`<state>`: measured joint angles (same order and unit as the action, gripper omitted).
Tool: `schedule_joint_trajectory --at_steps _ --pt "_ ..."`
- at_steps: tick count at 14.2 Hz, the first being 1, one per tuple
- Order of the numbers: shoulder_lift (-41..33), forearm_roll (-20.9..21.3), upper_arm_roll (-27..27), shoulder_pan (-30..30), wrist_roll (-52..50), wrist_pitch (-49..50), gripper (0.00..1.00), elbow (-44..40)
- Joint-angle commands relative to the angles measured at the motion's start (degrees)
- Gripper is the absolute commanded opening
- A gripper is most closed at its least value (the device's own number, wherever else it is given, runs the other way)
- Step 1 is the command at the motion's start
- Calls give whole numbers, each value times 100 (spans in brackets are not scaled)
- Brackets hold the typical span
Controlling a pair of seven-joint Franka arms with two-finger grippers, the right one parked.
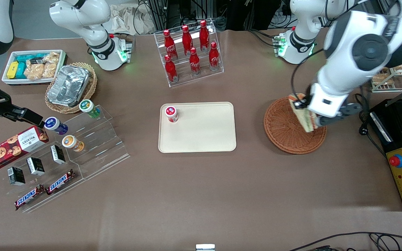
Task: Place sandwich from basket to tray
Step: 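Carry the sandwich with the left gripper over to the cream tray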
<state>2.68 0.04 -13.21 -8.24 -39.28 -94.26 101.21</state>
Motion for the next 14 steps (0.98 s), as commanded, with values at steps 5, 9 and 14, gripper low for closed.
schedule_joint_trajectory --at_steps 5,9,14 --pt "531 -144 -42 -809 -27 -749 0 -22" --pt "969 -180 -33 -1240 -342 -1603 0 127" --pt "1629 -110 -33 -1750 -256 -2544 0 171"
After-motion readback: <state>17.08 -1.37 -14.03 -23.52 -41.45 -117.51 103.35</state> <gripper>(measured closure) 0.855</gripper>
